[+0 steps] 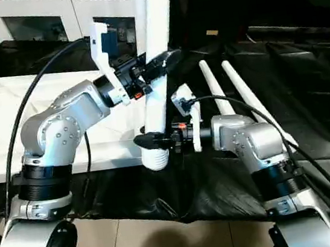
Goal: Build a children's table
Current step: Pick table leg
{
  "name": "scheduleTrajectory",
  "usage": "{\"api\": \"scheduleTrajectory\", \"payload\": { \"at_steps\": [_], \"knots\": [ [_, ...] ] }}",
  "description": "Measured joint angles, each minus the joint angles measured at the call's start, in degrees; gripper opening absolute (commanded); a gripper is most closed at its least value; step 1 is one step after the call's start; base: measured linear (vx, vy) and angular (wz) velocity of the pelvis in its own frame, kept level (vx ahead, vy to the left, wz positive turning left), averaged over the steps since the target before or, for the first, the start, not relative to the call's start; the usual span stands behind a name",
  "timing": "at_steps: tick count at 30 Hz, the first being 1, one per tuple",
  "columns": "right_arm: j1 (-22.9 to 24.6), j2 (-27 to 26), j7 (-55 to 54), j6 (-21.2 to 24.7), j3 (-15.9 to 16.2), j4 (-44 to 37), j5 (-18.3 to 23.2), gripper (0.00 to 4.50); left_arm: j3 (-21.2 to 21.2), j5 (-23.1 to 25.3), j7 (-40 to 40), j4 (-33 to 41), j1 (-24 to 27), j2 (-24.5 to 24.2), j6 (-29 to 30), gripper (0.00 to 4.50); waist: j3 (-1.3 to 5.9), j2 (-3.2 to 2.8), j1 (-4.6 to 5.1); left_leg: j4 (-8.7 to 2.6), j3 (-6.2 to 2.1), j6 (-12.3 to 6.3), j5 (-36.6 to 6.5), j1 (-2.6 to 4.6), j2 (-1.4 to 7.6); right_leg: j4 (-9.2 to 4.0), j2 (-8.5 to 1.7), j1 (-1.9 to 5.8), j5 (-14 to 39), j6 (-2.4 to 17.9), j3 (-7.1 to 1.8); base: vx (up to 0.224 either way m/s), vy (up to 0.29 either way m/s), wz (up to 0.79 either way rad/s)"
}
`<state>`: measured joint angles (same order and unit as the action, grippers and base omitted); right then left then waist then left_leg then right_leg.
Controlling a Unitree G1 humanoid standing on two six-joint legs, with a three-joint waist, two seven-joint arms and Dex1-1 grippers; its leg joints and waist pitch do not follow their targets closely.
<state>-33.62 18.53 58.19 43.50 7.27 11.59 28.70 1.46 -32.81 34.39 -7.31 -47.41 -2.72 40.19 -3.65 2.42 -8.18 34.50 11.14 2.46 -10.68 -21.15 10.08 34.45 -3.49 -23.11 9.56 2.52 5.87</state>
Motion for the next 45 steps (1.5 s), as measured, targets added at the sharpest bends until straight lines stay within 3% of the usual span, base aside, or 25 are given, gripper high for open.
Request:
{"api": "scheduleTrajectory", "payload": {
  "at_steps": [5,8,11,16,18,21,27,34,36,39,41,45],
  "knots": [
    [0.22,-5.14,-7.84,-4.19,-5.07,2.98,-0.16,1.91,5.51,0.05,-4.54,-3.17,-2.68,3.98,-10.64,2.98,0.00,-0.06,0.03,0.02,-0.02,0.02,0.02,-0.02,0.00,-0.01,0.00,0.00,-0.08,0.06,0.00,0.000,0.000,0.00],
    [0.53,-6.80,-12.03,-7.14,-7.15,4.44,-0.71,1.90,7.75,0.01,-4.23,-4.19,-5.30,1.90,-13.96,2.98,0.13,-0.41,0.12,0.01,-0.01,0.02,0.01,0.01,-0.01,-0.02,0.00,0.00,-0.08,0.04,-0.01,0.000,0.000,0.00],
    [0.91,-7.69,-15.76,-10.15,-9.13,4.75,-1.42,1.90,7.35,0.11,0.45,-5.45,-4.44,-1.90,-14.03,2.98,0.10,-0.62,0.13,-0.01,-0.02,0.04,0.02,0.04,0.00,0.00,0.02,0.00,-0.07,0.02,-0.02,0.000,0.000,0.00],
    [2.15,-7.84,-20.07,-14.45,-10.17,5.10,-3.79,1.90,-0.93,7.67,10.33,-9.07,0.19,-9.79,-17.40,2.98,0.01,-0.97,0.15,-0.02,-0.01,0.05,0.02,0.04,-0.01,-0.01,0.01,0.00,0.05,-0.20,-0.03,0.000,0.000,0.00],
    [2.27,-7.28,-21.88,-16.60,-10.37,5.47,-5.44,1.90,-7.19,12.57,16.64,-11.78,2.84,-14.61,-21.92,2.98,0.03,-1.14,0.16,-0.03,-0.01,0.05,0.02,0.06,-0.01,-0.01,0.01,0.00,0.06,-0.21,-0.04,0.000,0.000,0.00],
    [2.64,-5.61,-22.98,-17.88,-11.45,5.58,-6.88,1.90,-11.63,16.83,22.05,-16.06,6.51,-17.51,-24.32,2.98,-0.03,-1.24,0.19,-0.03,0.00,0.07,0.03,0.05,-0.01,0.02,0.01,-0.01,0.05,-0.21,-0.05,0.000,0.000,0.00],
    [6.48,-4.17,-22.66,-18.44,-10.83,5.48,-8.05,1.90,-20.39,23.12,33.18,-21.67,8.12,-23.45,-29.99,2.98,-0.05,-1.54,0.31,-0.06,0.01,0.09,0.04,0.11,-0.01,0.04,0.01,0.00,-0.08,0.00,-0.06,0.000,0.000,0.00],
    [7.12,-3.75,-21.85,-19.04,-8.99,5.28,-9.16,1.90,-22.79,28.49,35.69,-32.82,6.16,-23.26,-37.03,2.57,0.04,-2.00,0.40,-0.05,0.02,0.14,0.08,0.16,0.00,0.04,0.02,0.02,0.00,-0.22,-0.08,0.000,0.000,0.00],
    [7.16,-3.74,-21.80,-19.03,-8.99,4.78,-9.15,1.90,-22.84,29.29,35.54,-34.49,5.24,-23.26,-38.73,2.19,0.12,-2.14,0.37,-0.04,0.03,0.14,0.08,0.16,-0.01,0.03,0.01,0.03,0.00,-0.22,-0.08,0.000,0.000,0.00],
    [7.18,-3.84,-21.79,-19.04,-8.85,4.26,-9.16,1.90,-22.81,30.28,35.25,-37.96,3.93,-22.91,-41.11,2.20,0.14,-2.23,0.28,-0.05,0.03,0.13,0.07,0.16,-0.01,0.02,0.01,0.03,-0.15,0.04,-0.08,0.000,0.000,0.00],
    [7.26,-3.85,-21.81,-19.04,-8.81,4.27,-9.19,1.90,-22.81,30.82,35.19,-39.58,3.89,-22.72,-42.33,1.84,0.14,-2.33,0.25,-0.05,0.03,0.13,0.07,0.14,-0.01,0.01,0.01,0.03,-0.15,0.04,-0.08,0.000,0.000,0.00],
    [7.45,-3.86,-21.81,-19.04,-8.77,4.27,-9.20,1.90,-22.81,32.04,35.72,-42.91,3.84,-22.70,-44.11,1.55,0.12,-2.36,0.23,-0.05,0.03,0.13,0.07,0.15,0.00,0.02,0.01,0.02,-0.14,0.03,-0.08,0.000,0.000,0.00]
  ]
}}
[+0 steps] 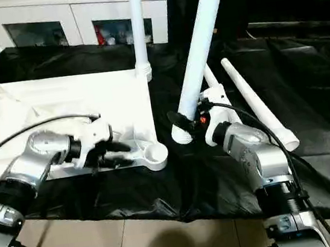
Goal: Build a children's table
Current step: Pick table leg
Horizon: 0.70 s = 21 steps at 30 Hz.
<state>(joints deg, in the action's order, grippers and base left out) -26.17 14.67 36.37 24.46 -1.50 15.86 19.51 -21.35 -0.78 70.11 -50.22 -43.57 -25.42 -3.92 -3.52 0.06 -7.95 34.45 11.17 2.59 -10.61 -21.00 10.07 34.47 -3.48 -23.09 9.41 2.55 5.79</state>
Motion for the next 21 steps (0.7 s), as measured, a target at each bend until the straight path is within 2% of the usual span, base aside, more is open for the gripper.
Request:
{"api": "scheduleTrajectory", "payload": {
  "at_steps": [5,6,9,12,17,21],
  "knots": [
    [-0.01,-0.09,0.00,0.00,0.12,0.00,0.00,1.90,0.00,0.72,0.52,-1.40,-0.55,-0.20,-1.09,1.22,0.00,0.00,-0.08,0.00,0.00,0.00,0.00,0.00,0.00,0.00,0.00,0.00,0.00,0.00,0.00,0.000,0.000,0.00],
    [-0.01,-0.19,0.00,0.00,0.18,0.01,0.00,1.90,0.05,0.87,0.50,-2.33,-1.08,-0.22,-1.50,0.92,0.00,0.00,-0.11,0.00,0.00,0.00,0.00,0.00,0.00,0.00,0.00,0.00,0.00,0.00,0.00,0.000,0.000,0.00],
    [-0.02,-0.46,0.07,0.00,0.47,0.01,0.00,1.90,0.14,1.05,1.04,-3.17,-1.59,-0.18,-1.98,0.90,0.00,0.00,-0.12,0.00,0.00,0.00,0.00,0.00,0.00,0.00,-0.01,0.00,0.00,0.00,0.00,0.000,0.000,0.00],
    [-0.02,-0.46,0.25,0.00,0.90,0.02,0.00,1.90,0.27,1.13,1.18,-4.16,-1.59,-0.14,-2.30,0.50,0.00,0.00,-0.12,0.00,0.00,0.00,0.00,0.00,0.00,0.00,-0.01,0.00,0.01,-0.01,0.00,0.000,0.000,0.00],
    [-0.02,-0.47,0.51,0.00,1.08,0.04,-0.01,1.90,0.30,1.81,2.12,-4.54,-1.59,-0.16,-3.33,0.13,0.00,0.00,-0.05,0.00,0.01,-0.01,0.00,-0.01,0.00,-0.01,-0.01,0.00,0.01,-0.01,0.00,0.000,0.000,0.00],
    [-0.08,-0.43,1.72,0.09,1.56,0.05,0.05,1.90,0.39,2.15,1.93,-4.44,-1.58,0.59,-3.59,0.01,0.00,0.00,0.27,-0.03,0.02,-0.01,-0.01,-0.01,0.00,-0.01,-0.01,-0.01,0.01,-0.01,0.00,0.000,0.000,0.00]
  ]
}}
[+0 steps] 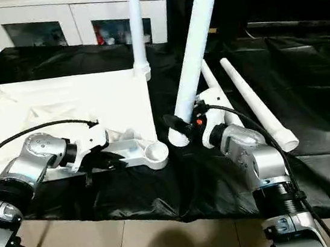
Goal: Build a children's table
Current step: Pick table leg, then insert table leg to table base
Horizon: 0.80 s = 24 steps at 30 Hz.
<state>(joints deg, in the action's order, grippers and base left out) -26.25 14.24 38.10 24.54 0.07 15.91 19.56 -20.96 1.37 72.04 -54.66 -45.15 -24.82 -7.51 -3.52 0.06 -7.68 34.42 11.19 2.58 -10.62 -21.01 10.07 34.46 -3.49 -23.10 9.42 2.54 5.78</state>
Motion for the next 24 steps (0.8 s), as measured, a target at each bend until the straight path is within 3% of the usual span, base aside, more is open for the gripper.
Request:
{"api": "scheduleTrajectory", "payload": {
  "at_steps": [6,11,24],
  "knots": [
    [-0.39,0.94,4.08,1.49,2.76,-0.18,0.07,1.90,0.91,0.13,-4.67,3.73,0.99,4.57,5.57,0.00,0.03,-0.08,-0.39,0.03,0.02,-0.02,0.00,-0.01,0.00,0.01,-0.02,0.00,-0.01,0.02,0.00,0.000,0.000,0.00],
    [-2.50,1.76,4.18,0.44,3.22,2.41,-2.06,1.90,0.95,0.61,-8.13,4.91,1.63,7.26,6.42,0.00,0.13,-0.24,-0.64,0.06,0.04,-0.03,0.01,0.00,-0.02,0.01,-0.05,0.04,0.15,-0.26,0.00,0.000,0.000,0.00],
    [-5.83,1.69,6.04,-1.48,4.33,9.19,-4.00,1.90,1.51,1.79,-11.64,7.30,2.92,8.70,8.33,0.00,0.30,-0.52,-0.56,0.07,0.07,-0.07,0.04,0.02,-0.03,0.02,-0.08,0.06,0.17,-0.29,0.00,0.000,0.000,0.00]
  ]
}}
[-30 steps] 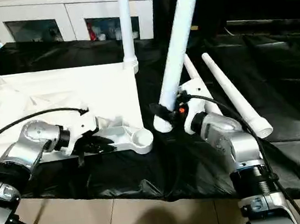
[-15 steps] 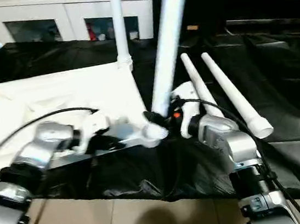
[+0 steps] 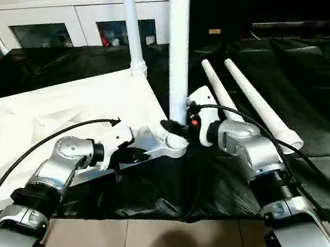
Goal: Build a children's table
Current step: Insert table leg to table base
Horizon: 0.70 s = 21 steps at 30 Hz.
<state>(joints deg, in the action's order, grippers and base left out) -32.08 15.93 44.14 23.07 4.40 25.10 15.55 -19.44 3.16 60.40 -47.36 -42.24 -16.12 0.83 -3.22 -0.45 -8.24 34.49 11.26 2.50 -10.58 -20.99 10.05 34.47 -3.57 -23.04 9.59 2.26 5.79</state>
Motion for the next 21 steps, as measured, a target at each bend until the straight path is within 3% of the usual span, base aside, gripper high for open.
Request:
{"api": "scheduleTrajectory", "payload": {
  "at_steps": [11,21],
  "knots": [
    [-2.46,-1.85,-1.12,-4.46,-1.09,7.09,-0.70,1.90,0.61,0.38,-0.34,1.59,1.00,0.11,0.60,0.00,0.06,-0.09,0.05,-0.01,0.02,-0.02,-0.01,0.00,0.00,-0.01,-0.01,0.00,0.00,-0.01,0.00,0.000,0.000,0.00],
    [-0.25,-3.54,-0.07,-7.04,-6.17,9.73,3.01,1.90,1.00,0.50,-0.64,1.59,1.01,0.80,1.34,0.00,0.10,-0.15,-0.09,-0.01,0.03,-0.04,-0.02,0.01,-0.04,-0.02,-0.06,0.03,0.00,-0.02,0.00,0.000,0.000,0.00]
  ]
}}
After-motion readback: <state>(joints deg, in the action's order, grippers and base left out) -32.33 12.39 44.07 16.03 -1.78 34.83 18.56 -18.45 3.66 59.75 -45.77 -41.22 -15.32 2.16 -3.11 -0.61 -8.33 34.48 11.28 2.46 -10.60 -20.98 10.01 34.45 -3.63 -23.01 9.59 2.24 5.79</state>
